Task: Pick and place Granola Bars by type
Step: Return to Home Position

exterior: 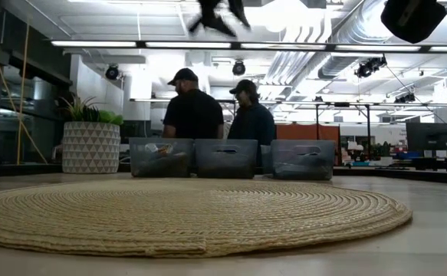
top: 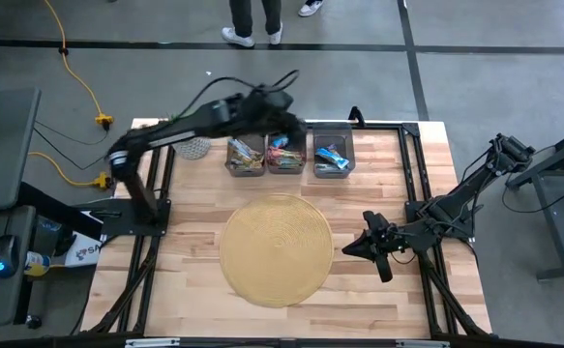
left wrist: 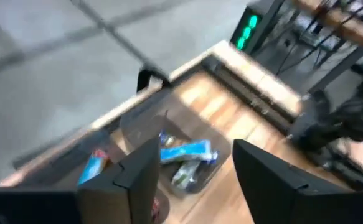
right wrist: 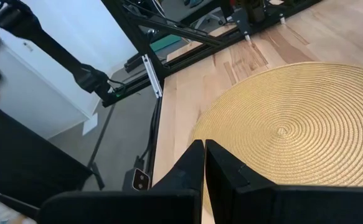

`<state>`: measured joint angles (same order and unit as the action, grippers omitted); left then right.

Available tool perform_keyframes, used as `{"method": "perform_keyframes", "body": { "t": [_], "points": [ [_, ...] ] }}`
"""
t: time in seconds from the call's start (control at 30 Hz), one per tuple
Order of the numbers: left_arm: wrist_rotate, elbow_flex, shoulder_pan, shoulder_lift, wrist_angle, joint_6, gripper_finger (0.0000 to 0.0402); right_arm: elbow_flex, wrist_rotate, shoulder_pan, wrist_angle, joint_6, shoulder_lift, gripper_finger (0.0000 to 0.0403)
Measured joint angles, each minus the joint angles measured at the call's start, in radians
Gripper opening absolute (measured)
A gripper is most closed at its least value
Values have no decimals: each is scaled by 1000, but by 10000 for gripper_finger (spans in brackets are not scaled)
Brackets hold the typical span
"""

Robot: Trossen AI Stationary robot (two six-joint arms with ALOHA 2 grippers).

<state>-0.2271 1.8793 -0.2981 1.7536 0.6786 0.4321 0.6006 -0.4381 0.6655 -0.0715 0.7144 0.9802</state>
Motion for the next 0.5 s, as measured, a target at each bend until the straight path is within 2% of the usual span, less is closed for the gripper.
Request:
{"method": "perform_keyframes", "body": {
  "t": [0.13,0.27,0.4,0.5],
  "points": [
    [-165,0,131,-128,70,-43,153,0,0,0,-8,-16,-2,0],
    [-326,-17,272,-240,145,-62,88,-1,0,0,-8,-48,-30,0],
    [-454,-117,394,-347,166,-19,14,-2,-7,3,-2,-110,-99,0],
    [-528,-235,478,-430,145,51,11,-2,-29,8,17,-161,-175,0]
  ]
}}
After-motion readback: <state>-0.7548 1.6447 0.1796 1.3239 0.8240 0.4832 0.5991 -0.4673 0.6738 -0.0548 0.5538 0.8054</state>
